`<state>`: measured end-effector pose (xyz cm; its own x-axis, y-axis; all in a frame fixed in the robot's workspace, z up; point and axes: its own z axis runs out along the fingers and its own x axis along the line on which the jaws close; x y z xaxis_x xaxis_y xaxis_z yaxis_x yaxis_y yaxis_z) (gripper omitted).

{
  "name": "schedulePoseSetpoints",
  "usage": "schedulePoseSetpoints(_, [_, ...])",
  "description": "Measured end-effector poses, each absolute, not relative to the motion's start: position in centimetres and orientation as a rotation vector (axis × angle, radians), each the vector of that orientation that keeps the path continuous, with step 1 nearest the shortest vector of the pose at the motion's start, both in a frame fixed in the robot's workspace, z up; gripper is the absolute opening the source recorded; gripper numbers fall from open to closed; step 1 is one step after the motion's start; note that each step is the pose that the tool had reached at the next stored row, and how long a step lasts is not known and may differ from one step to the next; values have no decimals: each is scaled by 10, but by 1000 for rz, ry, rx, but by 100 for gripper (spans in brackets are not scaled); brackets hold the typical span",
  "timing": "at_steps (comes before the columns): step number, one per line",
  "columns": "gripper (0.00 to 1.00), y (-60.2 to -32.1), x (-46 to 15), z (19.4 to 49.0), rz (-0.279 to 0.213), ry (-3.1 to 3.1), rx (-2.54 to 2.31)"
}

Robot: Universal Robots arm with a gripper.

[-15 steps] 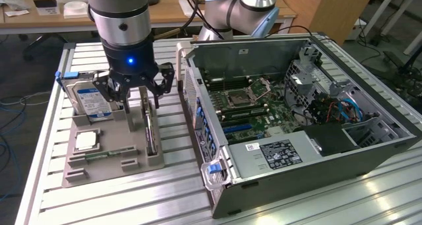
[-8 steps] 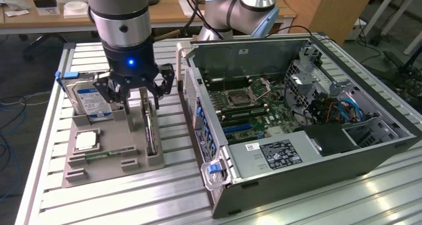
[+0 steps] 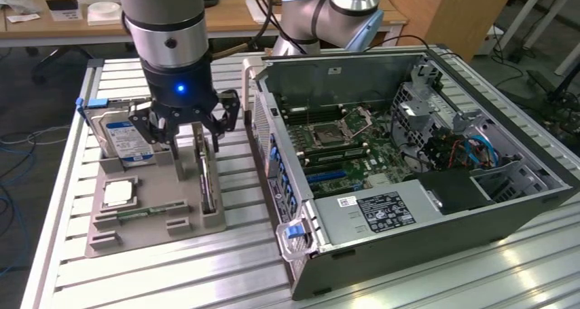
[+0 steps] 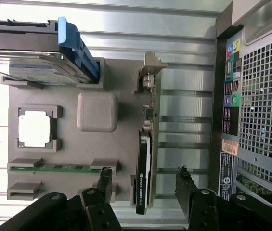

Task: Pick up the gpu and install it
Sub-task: 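Pick up the gpu and move the gpu toward the slot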

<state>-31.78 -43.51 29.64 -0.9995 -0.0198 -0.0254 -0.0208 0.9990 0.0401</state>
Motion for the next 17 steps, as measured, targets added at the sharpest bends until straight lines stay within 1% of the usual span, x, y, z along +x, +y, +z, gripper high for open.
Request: schedulePoseSetpoints(17, [65, -437, -318, 286, 63, 3116, -46])
